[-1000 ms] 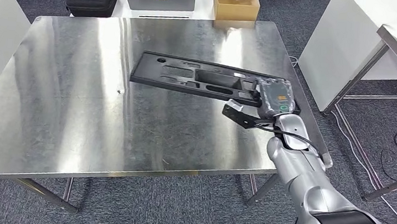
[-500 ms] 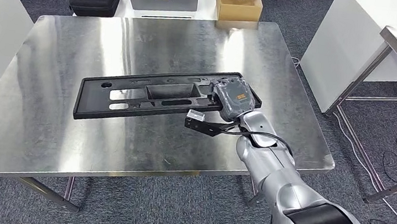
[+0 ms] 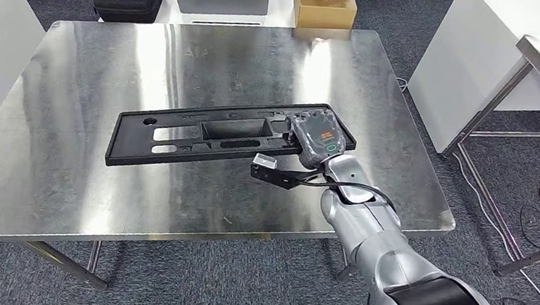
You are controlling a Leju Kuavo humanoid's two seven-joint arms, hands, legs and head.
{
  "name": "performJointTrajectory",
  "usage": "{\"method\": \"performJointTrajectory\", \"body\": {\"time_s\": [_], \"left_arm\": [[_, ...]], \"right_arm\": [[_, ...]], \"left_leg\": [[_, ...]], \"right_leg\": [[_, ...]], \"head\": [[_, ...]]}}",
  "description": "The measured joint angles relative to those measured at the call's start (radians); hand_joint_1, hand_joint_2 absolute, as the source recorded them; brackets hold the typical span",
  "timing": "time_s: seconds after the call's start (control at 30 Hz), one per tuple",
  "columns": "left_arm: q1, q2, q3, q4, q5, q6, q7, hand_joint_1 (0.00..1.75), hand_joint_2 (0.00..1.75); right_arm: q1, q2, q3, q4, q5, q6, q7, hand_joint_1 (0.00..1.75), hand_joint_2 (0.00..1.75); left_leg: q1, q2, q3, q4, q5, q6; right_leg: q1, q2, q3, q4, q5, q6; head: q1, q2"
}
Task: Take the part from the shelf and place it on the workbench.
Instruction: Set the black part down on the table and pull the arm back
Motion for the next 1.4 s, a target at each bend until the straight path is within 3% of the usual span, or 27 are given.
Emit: {"method": "performJointTrajectory", "body": {"time_s": [0.13,0.27,1.27,1.33,1.4], "left_arm": [[0.0,-0.002,0.0,-0.008,0.005,0.0,0.018,0.0,1.75],[0.0,-0.003,0.001,-0.016,0.017,0.0,0.005,0.0,0.0],[-0.003,-0.01,0.001,0.011,0.059,0.0,0.013,0.0,0.0],[-0.003,-0.01,0.001,0.013,0.058,0.0,0.019,0.0,0.0],[-0.003,-0.01,0.001,0.014,0.059,0.0,0.031,0.0,0.0]], "right_arm": [[0.006,-0.011,0.008,0.005,0.009,-0.008,0.004,0.0,1.75],[0.009,-0.018,0.013,0.007,0.011,-0.008,0.008,0.0,1.75],[-0.018,-0.053,-0.006,0.008,-0.05,0.014,0.014,0.0,1.75],[-0.022,-0.056,-0.009,0.008,-0.062,0.04,0.017,0.0,1.75],[-0.031,-0.057,-0.022,0.01,-0.091,0.138,0.039,0.0,1.75]], "left_leg": [[0.0,0.0,0.0,0.0,0.0,0.0],[0.0,0.0,0.0,0.0,0.0,0.0],[0.0,0.0,0.0,0.0,0.0,0.0],[0.0,0.0,0.001,0.0,0.0,0.0],[0.0,0.0,0.001,0.0,0.0,0.0]], "right_leg": [[0.0,0.0,0.0,0.0,0.0,0.0],[0.0,0.0,0.0,0.0,0.0,0.0],[0.0,0.0,0.001,0.0,0.0,0.0],[0.0,0.0,0.001,0.0,0.0,0.0],[0.0,0.0,0.001,0.0,0.0,0.0]], "head": [[0.0,0.0],[0.0,0.0],[0.0,0.0],[0.0,0.0],[0.0,0.0]]}}
